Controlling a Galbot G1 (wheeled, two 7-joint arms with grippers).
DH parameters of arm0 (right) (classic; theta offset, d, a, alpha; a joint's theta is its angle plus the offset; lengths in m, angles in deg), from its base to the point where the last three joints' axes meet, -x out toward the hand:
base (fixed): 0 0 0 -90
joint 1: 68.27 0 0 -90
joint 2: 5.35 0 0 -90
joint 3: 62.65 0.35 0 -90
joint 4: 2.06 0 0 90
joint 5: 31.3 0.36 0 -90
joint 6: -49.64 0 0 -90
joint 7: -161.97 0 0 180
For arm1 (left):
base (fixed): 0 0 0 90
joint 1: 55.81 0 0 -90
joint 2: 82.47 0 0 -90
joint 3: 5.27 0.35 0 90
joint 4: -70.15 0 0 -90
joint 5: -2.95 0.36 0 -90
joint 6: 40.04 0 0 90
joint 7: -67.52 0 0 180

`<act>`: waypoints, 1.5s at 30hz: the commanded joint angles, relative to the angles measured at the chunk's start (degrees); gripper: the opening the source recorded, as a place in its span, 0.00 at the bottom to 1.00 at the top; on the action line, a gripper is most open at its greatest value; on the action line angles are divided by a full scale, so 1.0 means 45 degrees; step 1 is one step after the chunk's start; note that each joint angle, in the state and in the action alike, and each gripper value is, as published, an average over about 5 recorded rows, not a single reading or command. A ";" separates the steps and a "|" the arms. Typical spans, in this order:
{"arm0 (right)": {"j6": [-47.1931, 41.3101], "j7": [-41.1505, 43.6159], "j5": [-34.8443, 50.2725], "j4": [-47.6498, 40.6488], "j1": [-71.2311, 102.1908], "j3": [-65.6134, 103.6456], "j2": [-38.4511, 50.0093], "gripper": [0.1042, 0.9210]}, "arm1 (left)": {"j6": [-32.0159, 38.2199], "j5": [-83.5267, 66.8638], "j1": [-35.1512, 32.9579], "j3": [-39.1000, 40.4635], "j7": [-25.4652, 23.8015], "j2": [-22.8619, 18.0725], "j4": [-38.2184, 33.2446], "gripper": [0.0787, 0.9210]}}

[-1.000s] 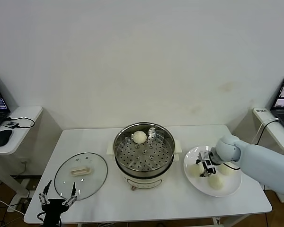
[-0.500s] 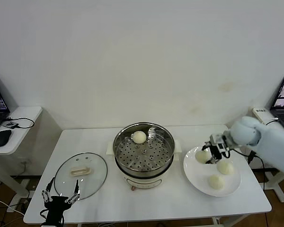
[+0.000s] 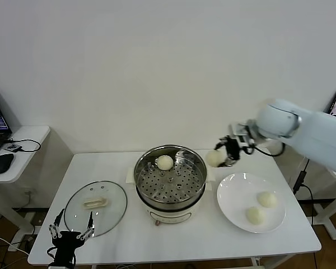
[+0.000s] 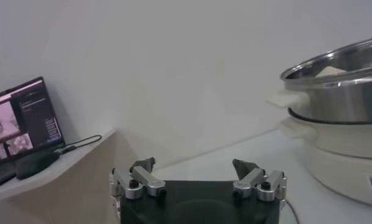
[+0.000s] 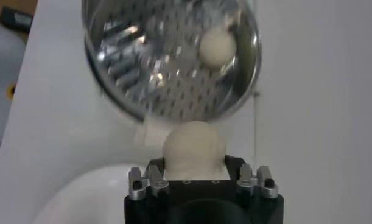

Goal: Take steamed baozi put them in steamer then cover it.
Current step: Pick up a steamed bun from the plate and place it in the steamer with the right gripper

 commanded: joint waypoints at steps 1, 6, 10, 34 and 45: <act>-0.1665 -0.1094 0.1763 -0.1502 0.0017 -0.0830 -0.4301 0.64 | 0.0015 0.0002 -0.0063 -0.0175 0.0016 -0.0050 -0.0039 0.88; -0.2089 -0.1308 0.1684 -0.2301 0.1130 -0.0763 -0.5493 0.64 | 0.0042 -0.0014 -0.0093 -0.0353 0.0041 -0.0096 0.0044 0.88; -0.2290 -0.1556 0.1659 -0.2776 0.1768 -0.0731 -0.6142 0.64 | 0.0078 -0.0011 -0.0093 -0.0349 0.0068 -0.0130 0.0153 0.88; -0.2515 -0.2127 0.1242 -0.4784 0.2741 -0.0423 -0.7682 0.64 | 0.0272 0.0019 0.0176 -0.0299 0.0140 -0.0065 0.0469 0.88; -0.1663 0.0379 0.0690 -0.2962 0.0683 -0.0632 -0.5698 0.78 | 0.0245 -0.0003 0.0205 -0.0323 0.0105 0.0008 0.0448 0.88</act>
